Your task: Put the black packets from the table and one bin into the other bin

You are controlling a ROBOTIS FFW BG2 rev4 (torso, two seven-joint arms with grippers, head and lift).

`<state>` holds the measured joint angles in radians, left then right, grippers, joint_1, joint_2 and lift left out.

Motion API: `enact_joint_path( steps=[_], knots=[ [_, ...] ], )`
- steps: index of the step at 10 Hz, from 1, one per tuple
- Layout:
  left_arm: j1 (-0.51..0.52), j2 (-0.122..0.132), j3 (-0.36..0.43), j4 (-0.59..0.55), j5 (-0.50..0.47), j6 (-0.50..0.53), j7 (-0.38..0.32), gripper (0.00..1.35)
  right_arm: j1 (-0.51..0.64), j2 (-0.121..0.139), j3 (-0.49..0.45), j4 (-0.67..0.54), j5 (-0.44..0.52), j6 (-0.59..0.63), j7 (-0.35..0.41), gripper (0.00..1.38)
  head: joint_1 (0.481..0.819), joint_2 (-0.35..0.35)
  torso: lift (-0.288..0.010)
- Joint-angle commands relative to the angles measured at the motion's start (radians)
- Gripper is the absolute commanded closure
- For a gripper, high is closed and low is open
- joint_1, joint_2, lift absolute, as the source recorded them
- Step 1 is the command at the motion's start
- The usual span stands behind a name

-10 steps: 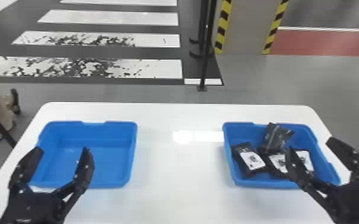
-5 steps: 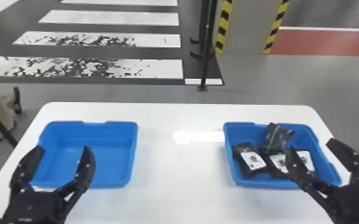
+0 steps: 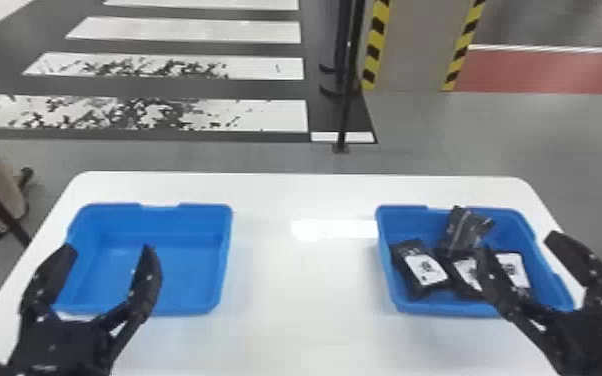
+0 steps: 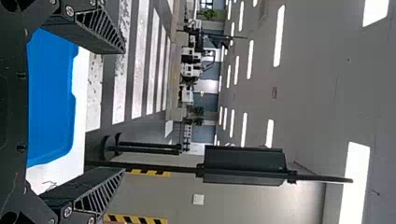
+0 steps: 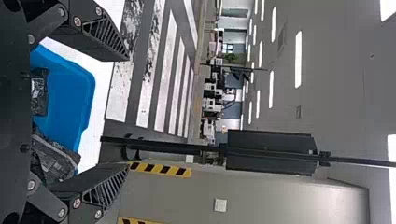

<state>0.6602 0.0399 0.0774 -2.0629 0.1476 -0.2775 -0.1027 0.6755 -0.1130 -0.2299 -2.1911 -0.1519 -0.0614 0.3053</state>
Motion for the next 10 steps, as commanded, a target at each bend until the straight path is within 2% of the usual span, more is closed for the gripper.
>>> enact_joint_path(
  steps=[1,10],
  knots=[
    [0.0,0.0,-0.002,0.0,0.0,0.0,0.0,0.14,-0.001,0.0,0.001,0.001,0.0,0.0,0.002,0.22,0.695,-0.033,-0.11],
    [0.0,-0.002,0.002,0.0,0.012,-0.002,0.0,0.13,-0.006,-0.002,0.005,0.006,-0.022,-0.015,-0.005,0.22,0.695,-0.027,-0.11]
  ],
)
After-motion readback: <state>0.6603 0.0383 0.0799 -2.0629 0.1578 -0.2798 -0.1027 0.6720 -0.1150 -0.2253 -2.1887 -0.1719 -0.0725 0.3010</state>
